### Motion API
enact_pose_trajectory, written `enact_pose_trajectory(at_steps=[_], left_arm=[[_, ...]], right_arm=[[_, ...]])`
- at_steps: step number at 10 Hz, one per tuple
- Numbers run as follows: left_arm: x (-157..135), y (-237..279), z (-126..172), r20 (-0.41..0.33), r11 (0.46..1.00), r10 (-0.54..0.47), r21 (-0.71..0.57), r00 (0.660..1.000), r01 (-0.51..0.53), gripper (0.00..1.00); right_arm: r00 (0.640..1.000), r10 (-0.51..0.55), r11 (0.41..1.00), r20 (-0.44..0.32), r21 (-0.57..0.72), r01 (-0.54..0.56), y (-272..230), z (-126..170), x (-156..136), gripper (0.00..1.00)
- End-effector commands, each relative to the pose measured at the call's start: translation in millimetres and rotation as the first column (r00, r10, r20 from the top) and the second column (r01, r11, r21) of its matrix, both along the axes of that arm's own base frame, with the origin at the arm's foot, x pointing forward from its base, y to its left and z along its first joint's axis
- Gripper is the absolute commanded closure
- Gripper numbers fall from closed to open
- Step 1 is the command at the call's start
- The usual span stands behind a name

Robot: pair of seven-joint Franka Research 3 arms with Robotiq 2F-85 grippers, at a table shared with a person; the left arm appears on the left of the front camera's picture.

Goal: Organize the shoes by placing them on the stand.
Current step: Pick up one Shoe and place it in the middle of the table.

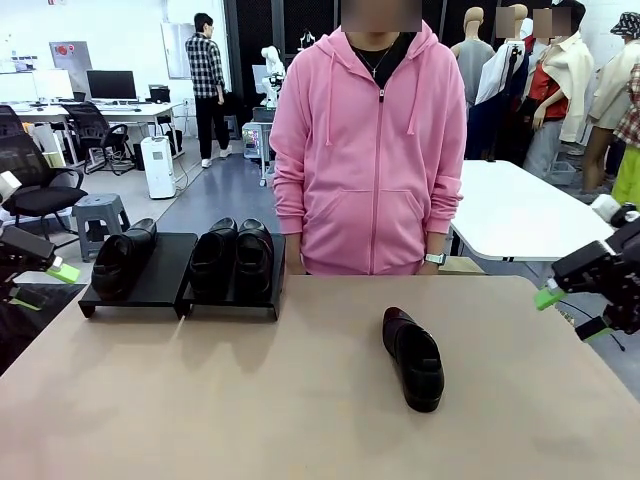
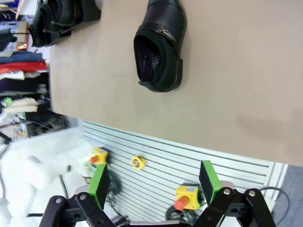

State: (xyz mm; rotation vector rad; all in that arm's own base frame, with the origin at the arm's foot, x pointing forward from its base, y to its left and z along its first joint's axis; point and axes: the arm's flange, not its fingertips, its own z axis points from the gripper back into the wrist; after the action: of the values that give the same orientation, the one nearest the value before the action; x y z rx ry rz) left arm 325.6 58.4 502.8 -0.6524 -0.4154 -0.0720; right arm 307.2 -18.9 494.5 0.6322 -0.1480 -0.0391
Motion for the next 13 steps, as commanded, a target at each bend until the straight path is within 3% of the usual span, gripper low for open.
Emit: enact_pose_trajectory(at_steps=[1,2,4,6,7,8,9,10,12,13], left_arm=[[-3,3,-1,0.003,1.0,-0.012,0.012,1.0,0.012,0.0],[-3,3,-1,0.003,1.0,-0.012,0.012,1.0,0.012,0.0],[-3,3,-1,0.003,1.0,-0.012,0.012,1.0,0.012,0.0],[-3,3,-1,0.003,1.0,-0.012,0.012,1.0,0.012,0.0],[-3,3,-1,0.003,1.0,-0.012,0.012,1.0,0.012,0.0],[-3,3,-1,0.003,1.0,-0.012,0.012,1.0,0.012,0.0],[-3,3,-1,0.003,1.0,-0.012,0.012,1.0,0.012,0.0],[-3,3,-1,0.003,1.0,-0.012,0.012,1.0,0.012,0.0],[-3,3,-1,0.003,1.0,-0.012,0.012,1.0,0.012,0.0],[-3,3,-1,0.003,1.0,-0.012,0.012,1.0,0.012,0.0]], right_arm=[[0.993,0.108,0.947,-0.043,-0.301,-0.116,76,16,28,0.0],[0.987,0.143,0.871,-0.079,-0.464,-0.163,131,22,55,0.0],[0.956,0.241,0.722,-0.167,-0.627,-0.291,239,2,107,0.0],[0.955,0.195,0.587,-0.222,-0.754,-0.295,289,-21,123,0.0],[0.951,0.275,0.75,-0.143,-0.588,-0.305,273,-15,70,0.0],[0.951,0.275,0.75,-0.143,-0.588,-0.305,273,-15,70,0.0],[0.947,0.262,0.674,-0.187,-0.666,-0.319,297,-37,105,0.0],[0.958,0.229,0.699,-0.175,-0.655,-0.286,302,-39,101,0.0],[0.988,0.073,0.764,-0.136,-0.629,-0.142,311,-90,124,0.0],[0.994,0.052,0.792,-0.099,-0.601,-0.101,310,-110,130,0.0]])
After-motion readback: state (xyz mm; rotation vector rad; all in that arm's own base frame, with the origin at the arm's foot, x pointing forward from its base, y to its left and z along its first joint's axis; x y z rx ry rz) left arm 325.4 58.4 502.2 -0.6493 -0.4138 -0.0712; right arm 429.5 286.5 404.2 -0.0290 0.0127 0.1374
